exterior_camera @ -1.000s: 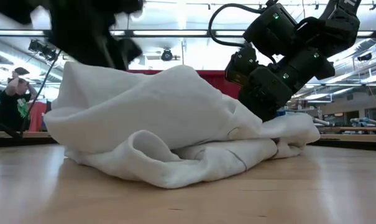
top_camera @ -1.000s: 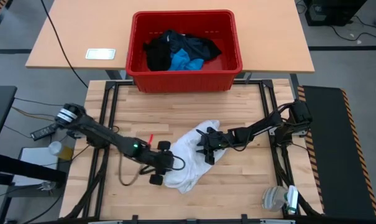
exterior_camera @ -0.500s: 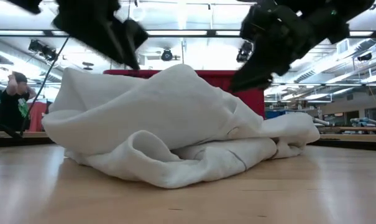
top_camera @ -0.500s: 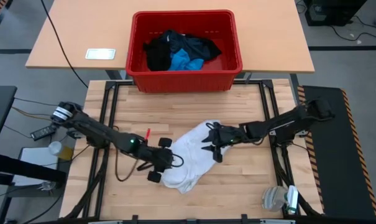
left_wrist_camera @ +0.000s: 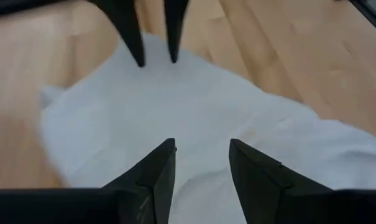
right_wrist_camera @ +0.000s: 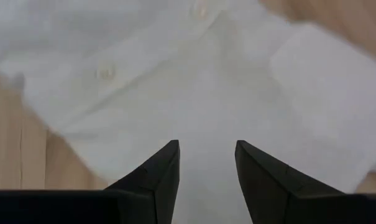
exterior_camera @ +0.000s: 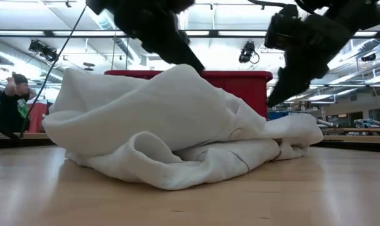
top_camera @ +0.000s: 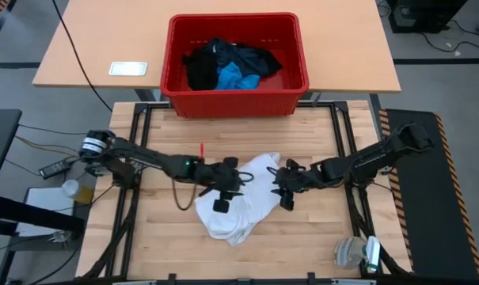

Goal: Fold laundry
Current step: Fold the white polo

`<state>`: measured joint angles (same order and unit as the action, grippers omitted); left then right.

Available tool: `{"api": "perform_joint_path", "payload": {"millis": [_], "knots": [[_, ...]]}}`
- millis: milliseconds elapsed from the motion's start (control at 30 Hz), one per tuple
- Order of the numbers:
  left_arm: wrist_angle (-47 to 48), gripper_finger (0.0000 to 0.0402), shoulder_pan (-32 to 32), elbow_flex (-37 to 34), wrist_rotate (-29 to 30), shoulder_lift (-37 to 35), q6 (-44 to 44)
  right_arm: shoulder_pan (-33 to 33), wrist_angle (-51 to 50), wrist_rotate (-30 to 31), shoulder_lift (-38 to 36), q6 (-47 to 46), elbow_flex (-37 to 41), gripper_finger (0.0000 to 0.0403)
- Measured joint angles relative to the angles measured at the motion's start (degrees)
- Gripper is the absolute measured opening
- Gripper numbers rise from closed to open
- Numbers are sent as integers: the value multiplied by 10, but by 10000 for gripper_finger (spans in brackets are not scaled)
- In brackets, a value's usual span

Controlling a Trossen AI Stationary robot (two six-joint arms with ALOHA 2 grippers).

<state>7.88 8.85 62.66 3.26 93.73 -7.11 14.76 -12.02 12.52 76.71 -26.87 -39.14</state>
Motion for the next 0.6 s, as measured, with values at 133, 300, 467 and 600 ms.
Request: {"api": "perform_joint_path", "payload": {"millis": [133, 300, 467, 600], "knots": [[6, 153, -22, 39, -29, 57, -27, 14, -10, 2, -2, -10, 17, 164], [58, 153, -51, 86, -36, 124, -37, 38, 0, 23, -5, -36, 36, 164], [168, 153, -67, 90, -39, 159, 17, 66, 11, 55, -5, -56, 54, 164], [238, 148, -72, 90, -34, 150, 67, 79, 27, 80, -6, -66, 65, 164]]}}
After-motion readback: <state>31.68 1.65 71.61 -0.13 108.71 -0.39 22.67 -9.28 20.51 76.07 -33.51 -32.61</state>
